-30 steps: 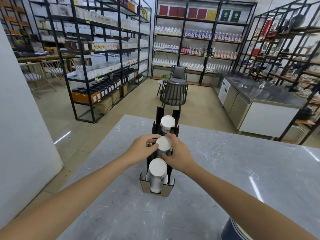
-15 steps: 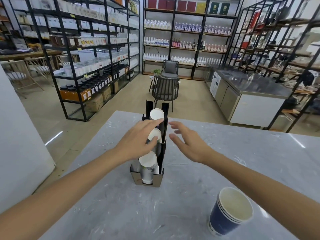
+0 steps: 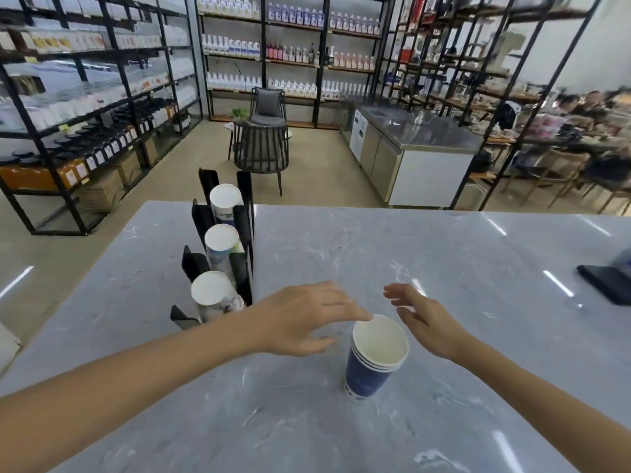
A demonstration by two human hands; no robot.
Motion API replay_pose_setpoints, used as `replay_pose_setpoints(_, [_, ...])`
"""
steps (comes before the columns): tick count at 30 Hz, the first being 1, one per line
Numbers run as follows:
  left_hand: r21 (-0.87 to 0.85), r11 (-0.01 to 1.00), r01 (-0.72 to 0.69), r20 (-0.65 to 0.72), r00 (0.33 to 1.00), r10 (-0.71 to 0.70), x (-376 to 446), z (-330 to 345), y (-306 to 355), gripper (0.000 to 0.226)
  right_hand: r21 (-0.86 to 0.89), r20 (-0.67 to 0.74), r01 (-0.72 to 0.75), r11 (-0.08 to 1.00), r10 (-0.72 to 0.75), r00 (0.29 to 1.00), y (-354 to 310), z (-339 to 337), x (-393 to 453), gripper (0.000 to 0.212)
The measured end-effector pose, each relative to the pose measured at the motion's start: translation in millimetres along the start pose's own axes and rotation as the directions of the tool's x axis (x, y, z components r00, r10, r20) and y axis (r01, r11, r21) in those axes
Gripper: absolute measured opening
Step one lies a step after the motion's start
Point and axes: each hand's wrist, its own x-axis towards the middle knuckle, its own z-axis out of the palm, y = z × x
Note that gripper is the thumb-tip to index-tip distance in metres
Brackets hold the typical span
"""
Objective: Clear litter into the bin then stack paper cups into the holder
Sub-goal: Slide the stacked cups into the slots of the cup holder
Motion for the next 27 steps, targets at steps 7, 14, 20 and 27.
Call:
replay_pose_setpoints(7, [0.009,0.993,-0.118,0.075,0.99,0.117,19.2,27.4,2.0,0.048,0.161,0.124,-0.122,0.979,0.103,0.987,38.6,68.3,-55.3,0.07])
replay_pose_setpoints(14, [0.036,0.983,-0.178,0.028,0.984,0.177,26.7,44.3,7.6,0.014,0.243,0.022,-0.146,0.959,0.145,0.989,28.9,135.9,-72.6,0.076])
replay_pose_setpoints(20, [-0.009,0.986,-0.167,-0.05,0.985,0.166,25.5,39.7,4.9,0.016,0.275,-0.046,-0.164,0.947,0.183,0.982,22.1,139.0,-66.2,0.076])
replay_pose_setpoints(27, [0.063,0.981,-0.182,-0.19,0.963,0.191,20.1,-0.8,-10.0,0.027,0.328,-0.059,-0.064,0.943,0.088,0.994,-12.0,102.6,-29.0,0.077])
